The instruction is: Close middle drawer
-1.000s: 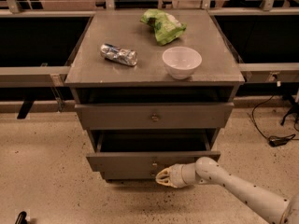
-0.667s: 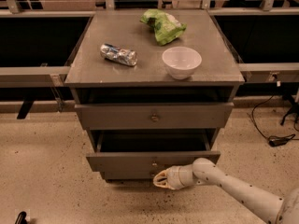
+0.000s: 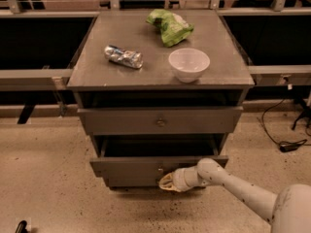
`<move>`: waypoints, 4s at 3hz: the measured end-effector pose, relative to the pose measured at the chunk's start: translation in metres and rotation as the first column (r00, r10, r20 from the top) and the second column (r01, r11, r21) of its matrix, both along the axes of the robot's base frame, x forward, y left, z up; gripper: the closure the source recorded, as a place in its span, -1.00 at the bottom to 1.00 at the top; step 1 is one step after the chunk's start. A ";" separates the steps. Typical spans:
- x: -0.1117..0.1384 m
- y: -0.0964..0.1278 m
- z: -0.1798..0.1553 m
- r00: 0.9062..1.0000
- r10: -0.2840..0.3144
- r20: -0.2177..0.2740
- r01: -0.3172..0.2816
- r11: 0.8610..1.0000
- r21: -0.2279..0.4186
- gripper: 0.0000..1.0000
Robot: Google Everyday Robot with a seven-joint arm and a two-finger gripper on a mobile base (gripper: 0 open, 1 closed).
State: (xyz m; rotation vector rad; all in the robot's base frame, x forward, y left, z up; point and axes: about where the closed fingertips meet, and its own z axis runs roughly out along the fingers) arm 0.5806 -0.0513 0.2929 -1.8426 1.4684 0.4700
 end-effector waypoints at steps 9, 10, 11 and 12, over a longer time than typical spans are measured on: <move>0.014 0.024 -0.082 0.998 0.023 -0.058 -0.022 0.999 0.027 1.00; 0.014 0.024 -0.082 0.998 0.023 -0.058 -0.022 0.999 0.027 1.00; 0.007 0.029 -0.087 0.997 0.033 -0.076 -0.030 0.999 0.041 1.00; -0.008 0.047 -0.097 0.993 0.066 -0.094 -0.062 0.997 0.040 1.00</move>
Offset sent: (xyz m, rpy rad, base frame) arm 0.0828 -0.0460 -0.0012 0.0713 -0.0594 -0.0264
